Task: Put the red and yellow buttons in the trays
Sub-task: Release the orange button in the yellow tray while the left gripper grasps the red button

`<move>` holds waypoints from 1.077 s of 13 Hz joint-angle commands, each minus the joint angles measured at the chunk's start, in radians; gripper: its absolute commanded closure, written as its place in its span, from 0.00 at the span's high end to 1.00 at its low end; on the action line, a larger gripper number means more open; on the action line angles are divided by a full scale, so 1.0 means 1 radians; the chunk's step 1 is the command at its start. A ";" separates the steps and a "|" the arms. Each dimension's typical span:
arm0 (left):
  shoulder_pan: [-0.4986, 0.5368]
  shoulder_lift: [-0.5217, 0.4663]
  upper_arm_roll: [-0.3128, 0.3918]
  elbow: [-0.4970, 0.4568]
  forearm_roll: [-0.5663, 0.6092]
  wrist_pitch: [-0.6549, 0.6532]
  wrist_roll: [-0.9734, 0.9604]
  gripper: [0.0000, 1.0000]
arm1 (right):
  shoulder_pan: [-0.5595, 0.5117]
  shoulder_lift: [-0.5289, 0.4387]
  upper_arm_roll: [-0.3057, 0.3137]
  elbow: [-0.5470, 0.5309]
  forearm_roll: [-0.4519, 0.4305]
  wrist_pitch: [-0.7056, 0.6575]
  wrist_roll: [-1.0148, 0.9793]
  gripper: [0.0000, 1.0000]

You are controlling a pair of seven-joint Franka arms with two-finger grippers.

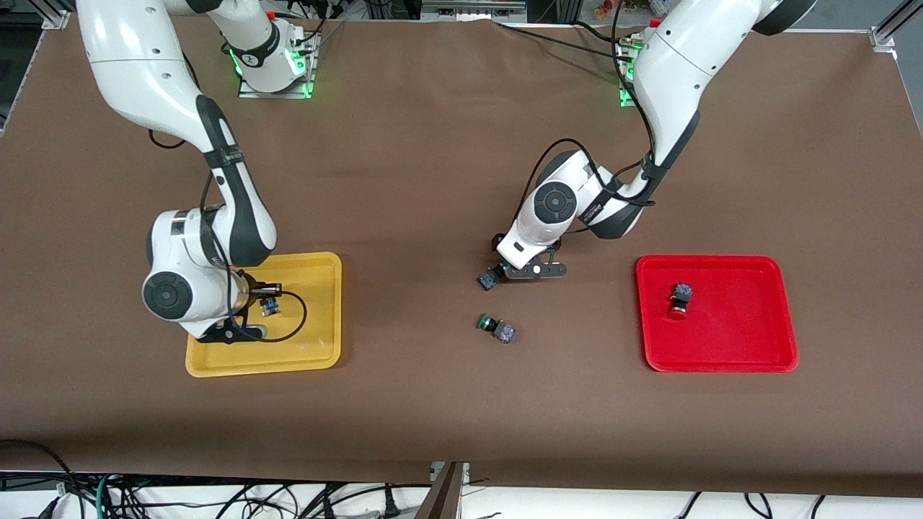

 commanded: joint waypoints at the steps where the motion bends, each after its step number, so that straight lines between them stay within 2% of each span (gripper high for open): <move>1: -0.009 -0.004 0.002 0.008 0.076 0.002 -0.030 0.40 | 0.002 -0.008 0.006 -0.043 0.059 0.044 0.000 0.00; 2: -0.009 -0.003 0.003 0.006 0.076 0.001 -0.042 0.32 | 0.000 -0.005 0.006 -0.038 0.071 0.041 -0.004 0.54; 3: -0.007 -0.004 0.002 0.006 0.076 -0.001 -0.043 0.29 | -0.001 -0.008 0.004 -0.028 0.068 0.032 -0.012 1.00; 4: -0.007 -0.003 0.003 0.008 0.076 -0.001 -0.047 0.25 | -0.001 -0.013 0.003 -0.011 0.070 0.023 -0.036 1.00; 5: -0.006 -0.004 0.003 0.008 0.076 -0.003 -0.048 0.25 | -0.004 -0.022 0.001 0.006 0.070 -0.006 -0.058 1.00; 7: 0.000 -0.004 0.003 0.009 0.076 -0.010 -0.047 0.19 | -0.010 -0.033 -0.002 0.081 0.062 -0.112 -0.060 1.00; 9: 0.008 -0.020 0.005 0.020 0.076 -0.059 -0.042 0.19 | -0.018 -0.057 -0.008 0.153 0.057 -0.244 -0.063 1.00; 11: 0.023 -0.066 0.008 0.071 0.082 -0.209 -0.034 0.19 | -0.020 -0.083 -0.042 0.222 0.054 -0.363 -0.064 1.00; 14: 0.077 -0.113 0.005 0.210 0.083 -0.522 0.027 0.20 | -0.024 -0.189 -0.079 0.235 0.045 -0.462 -0.104 1.00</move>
